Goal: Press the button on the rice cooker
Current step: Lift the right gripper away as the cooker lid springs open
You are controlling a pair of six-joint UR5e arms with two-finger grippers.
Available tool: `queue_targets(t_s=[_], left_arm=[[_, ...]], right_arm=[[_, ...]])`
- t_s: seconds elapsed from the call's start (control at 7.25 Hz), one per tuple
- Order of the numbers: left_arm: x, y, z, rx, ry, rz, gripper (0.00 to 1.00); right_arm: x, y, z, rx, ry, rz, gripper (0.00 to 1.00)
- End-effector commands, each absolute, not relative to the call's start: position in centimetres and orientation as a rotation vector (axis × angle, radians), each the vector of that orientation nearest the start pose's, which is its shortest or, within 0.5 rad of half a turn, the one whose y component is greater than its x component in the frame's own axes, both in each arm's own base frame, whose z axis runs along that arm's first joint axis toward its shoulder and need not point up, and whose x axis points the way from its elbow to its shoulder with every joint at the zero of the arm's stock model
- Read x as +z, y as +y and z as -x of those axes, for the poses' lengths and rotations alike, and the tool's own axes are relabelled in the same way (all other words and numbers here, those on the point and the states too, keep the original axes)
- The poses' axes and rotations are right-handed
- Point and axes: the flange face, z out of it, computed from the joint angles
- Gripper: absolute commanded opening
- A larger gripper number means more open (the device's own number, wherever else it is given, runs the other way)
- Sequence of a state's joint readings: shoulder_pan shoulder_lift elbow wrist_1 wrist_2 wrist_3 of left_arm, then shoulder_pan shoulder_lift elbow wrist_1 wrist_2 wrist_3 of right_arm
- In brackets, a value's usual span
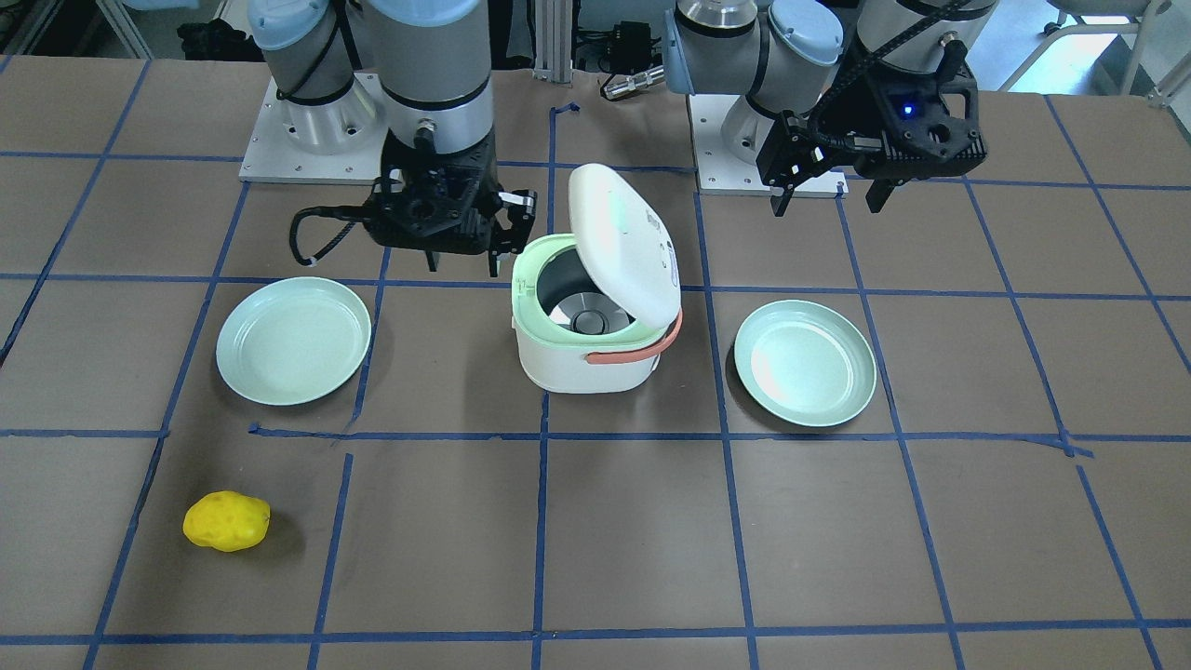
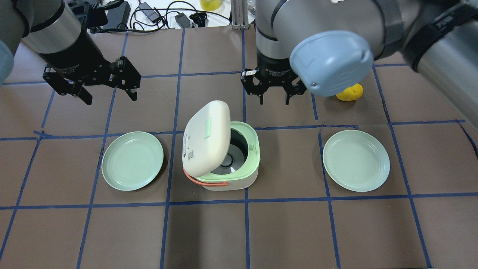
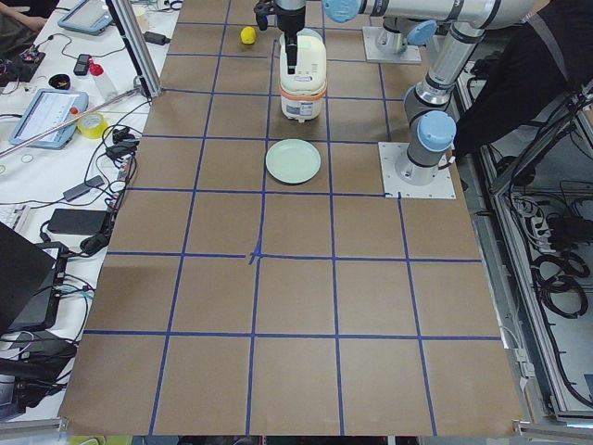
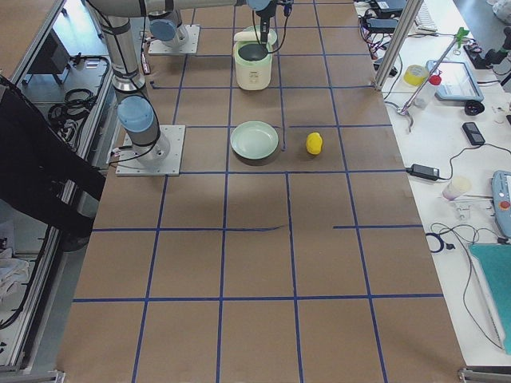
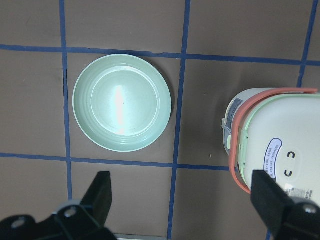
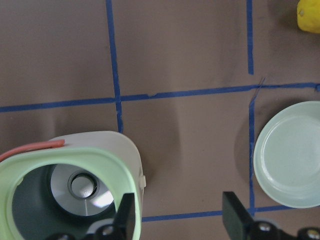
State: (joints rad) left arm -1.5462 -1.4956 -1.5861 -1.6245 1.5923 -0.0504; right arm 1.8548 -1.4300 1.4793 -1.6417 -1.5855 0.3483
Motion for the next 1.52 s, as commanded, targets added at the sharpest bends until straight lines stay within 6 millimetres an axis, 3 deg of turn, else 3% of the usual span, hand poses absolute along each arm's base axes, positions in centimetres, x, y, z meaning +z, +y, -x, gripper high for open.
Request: queue_targets(t_s=[0.0,0.55,0.83,0.97,1.38], left_arm=[[51.1,-46.3,12.0,-0.010,3.118,0.115,1.00],[51.1,-46.3,12.0,-0.010,3.118,0.115,1.00],[51.1,-46.3,12.0,-0.010,3.118,0.115,1.00],[51.1,-46.3,12.0,-0.010,3.118,0.115,1.00],[51.1,-46.3,12.0,-0.010,3.118,0.115,1.00]], right_arm=[[49.9,-51.2,-23.8,-0.117,3.116,0.064,1.00],[52.5,-53.0,-20.3,-0.199,3.109,-0.020,1.00],[53.6,-52.9,-19.4,-0.222,3.112,-0.045,1.00],[54.0,-53.2,-18.0,-0.231,3.108,-0.082,1.00],[54.2,-52.9,-17.5,-0.240,3.144,-0.083,1.00]])
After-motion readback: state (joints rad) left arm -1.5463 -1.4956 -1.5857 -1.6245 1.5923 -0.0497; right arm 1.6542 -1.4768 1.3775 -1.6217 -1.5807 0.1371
